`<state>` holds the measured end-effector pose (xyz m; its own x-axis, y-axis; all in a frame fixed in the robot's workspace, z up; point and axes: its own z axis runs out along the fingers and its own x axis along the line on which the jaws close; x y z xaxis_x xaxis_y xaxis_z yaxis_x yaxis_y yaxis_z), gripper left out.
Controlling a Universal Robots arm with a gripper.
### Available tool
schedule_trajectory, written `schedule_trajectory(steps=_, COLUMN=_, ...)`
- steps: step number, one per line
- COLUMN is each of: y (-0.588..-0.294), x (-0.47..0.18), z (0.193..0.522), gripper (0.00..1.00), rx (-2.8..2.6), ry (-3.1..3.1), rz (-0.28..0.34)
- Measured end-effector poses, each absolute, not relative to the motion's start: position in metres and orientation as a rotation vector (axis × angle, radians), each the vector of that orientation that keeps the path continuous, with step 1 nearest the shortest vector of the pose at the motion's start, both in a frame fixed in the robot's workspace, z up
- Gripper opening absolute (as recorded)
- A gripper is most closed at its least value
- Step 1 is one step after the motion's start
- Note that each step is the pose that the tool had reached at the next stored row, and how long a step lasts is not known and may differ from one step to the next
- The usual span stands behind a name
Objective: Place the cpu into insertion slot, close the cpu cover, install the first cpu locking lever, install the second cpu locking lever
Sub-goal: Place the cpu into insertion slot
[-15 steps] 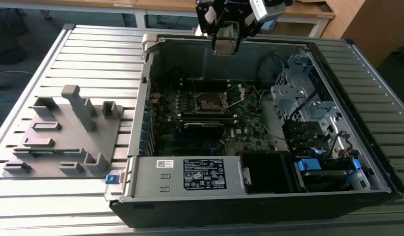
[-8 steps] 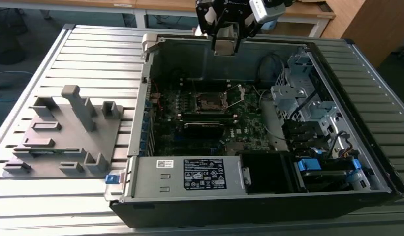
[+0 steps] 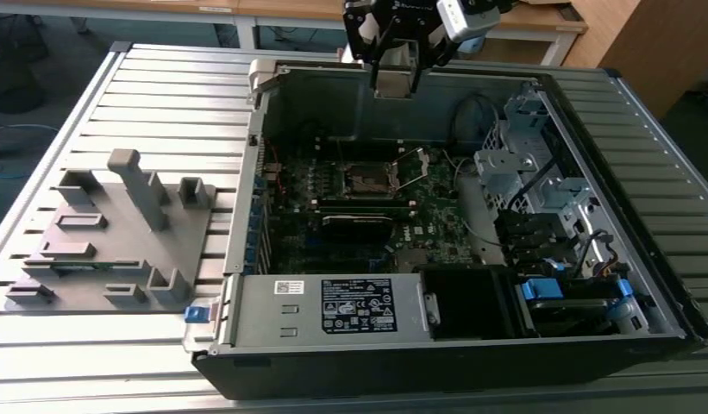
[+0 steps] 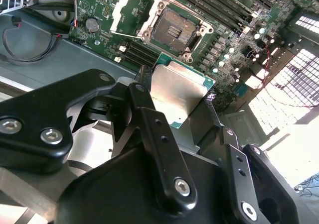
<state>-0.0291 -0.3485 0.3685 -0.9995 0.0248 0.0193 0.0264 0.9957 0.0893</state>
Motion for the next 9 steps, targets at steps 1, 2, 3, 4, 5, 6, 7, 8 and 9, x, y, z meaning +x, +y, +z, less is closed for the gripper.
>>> schedule_trajectory(steps=1, y=-0.3485, x=-0.0291, z=0.3685, gripper=0.54, rx=-0.04, ry=-3.12, rz=-0.14)
schedule_trajectory(steps=2, y=-0.3485, x=-0.0291, z=0.3683, gripper=0.54, rx=-0.04, ry=-3.12, rz=-0.14)
schedule_trajectory(steps=3, y=-0.3485, x=-0.029, z=0.3679, gripper=0.54, rx=-0.04, ry=-3.12, rz=-0.14)
schedule_trajectory(steps=4, y=-0.3485, x=-0.0291, z=0.3677, gripper=0.54, rx=-0.04, ry=-3.12, rz=-0.14)
schedule_trajectory(steps=5, y=-0.3485, x=-0.0291, z=0.3661, gripper=0.54, rx=-0.04, ry=-3.12, rz=-0.14)
schedule_trajectory(steps=6, y=-0.3485, x=-0.0291, z=0.3638, gripper=0.54, rx=-0.04, ry=-3.12, rz=-0.14)
schedule_trajectory(steps=7, y=-0.3485, x=-0.0291, z=0.3637, gripper=0.54, rx=-0.04, ry=-3.12, rz=-0.14)
schedule_trajectory(steps=8, y=-0.3485, x=-0.0291, z=0.3636, gripper=0.54, rx=-0.04, ry=-3.12, rz=-0.14)
schedule_trajectory(steps=9, y=-0.3485, x=-0.0291, z=0.3633, gripper=0.54, rx=-0.04, ry=-3.12, rz=-0.14)
